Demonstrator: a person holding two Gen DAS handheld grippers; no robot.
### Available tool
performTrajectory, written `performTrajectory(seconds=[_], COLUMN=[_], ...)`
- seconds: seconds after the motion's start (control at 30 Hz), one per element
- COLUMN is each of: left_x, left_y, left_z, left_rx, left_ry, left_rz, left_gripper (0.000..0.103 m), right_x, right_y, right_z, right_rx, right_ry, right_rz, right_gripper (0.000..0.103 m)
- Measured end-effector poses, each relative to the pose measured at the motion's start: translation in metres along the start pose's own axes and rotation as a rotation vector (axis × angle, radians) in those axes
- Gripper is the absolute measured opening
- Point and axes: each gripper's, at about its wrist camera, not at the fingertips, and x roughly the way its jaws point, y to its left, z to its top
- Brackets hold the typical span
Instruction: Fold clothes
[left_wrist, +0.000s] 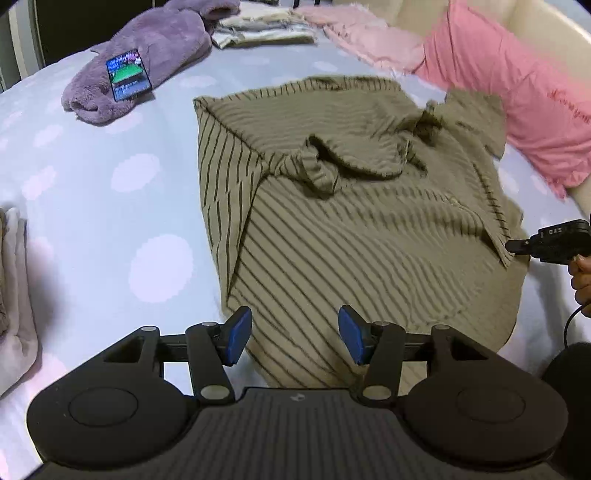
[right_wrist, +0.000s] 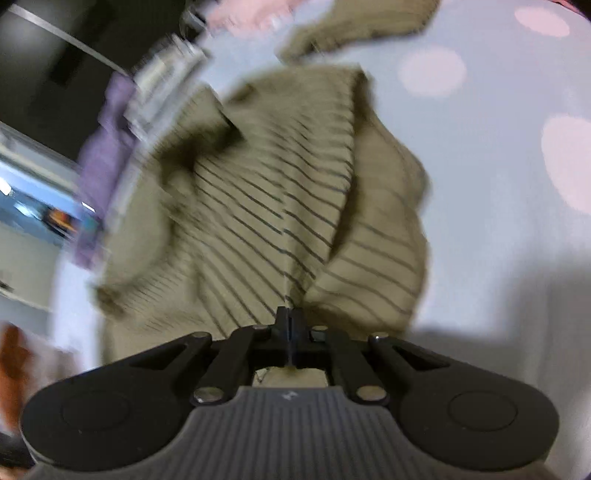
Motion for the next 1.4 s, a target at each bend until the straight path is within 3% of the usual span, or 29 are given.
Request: performTrajectory(seconds=[0.1,0.13,0.2,0.37,0.5,0.67,0.9,0.97,1.13,1.27,1.4], left_x=[-0.005,-0.007,-0.007,0.007,0.029,0.047,0.075,0.085,0.094,0.096,0.105], left_y=[0.003,0.005,0.014,0.040,0.052,0.066,0.075,0.078,0.091,0.101,0.109], left_z=[-0.001,-0.001,0.001,0.009,0.019,0.034,0.057,0.063,0.065,0.064,0.067], left_rx=[0.006,0.001,-0.031,-0.133,-0.142,-0.128,-0.143,-0.162,-0.268,-0.336,-0.408], left_ry=[-0.008,-0.014,-0.010,0.013,0.048,0.048,0.065,0.079,0.092,0.090,0.100], left_rz=[0.003,0.000,-0.011,-0.059,-0.060,-0.023,-0.060,-0.074,-0.109,-0.142,-0.158], left_gripper=[0.050,0.050,0.050,0.050,0.050,0.050,0.050,0.049,0.048,0.048,0.048], right_x=[-0.006,-0.012,-0.024,-0.049,-0.047,-0.026,0.012,0.021,0.050,0.064,0.083], right_y=[0.002,0.007,0.017,0.057,0.118,0.197,0.260,0.271,0.282,0.287,0.288], right_z=[-0.005,-0.007,-0.014,-0.045,-0.085,-0.155,-0.234,-0.255,-0.303,-0.315,-0.318], right_rx=[0.035,0.025,-0.018,-0.180,-0.455,-0.861,-1.132,-1.228,-1.495,-1.601,-1.647], right_ry=[-0.044,-0.064,-0.086,-0.099,-0.085,-0.064,-0.047,-0.077,-0.114,-0.206,-0.177], right_rz=[0.004,-0.001,-0.026,-0.020,-0.032,-0.048,-0.005,-0.004,-0.007,-0.069,-0.080], right_gripper=[0.012,0.024,0.034,0.035,0.044,0.046,0.048,0.053,0.052,0.047,0.046])
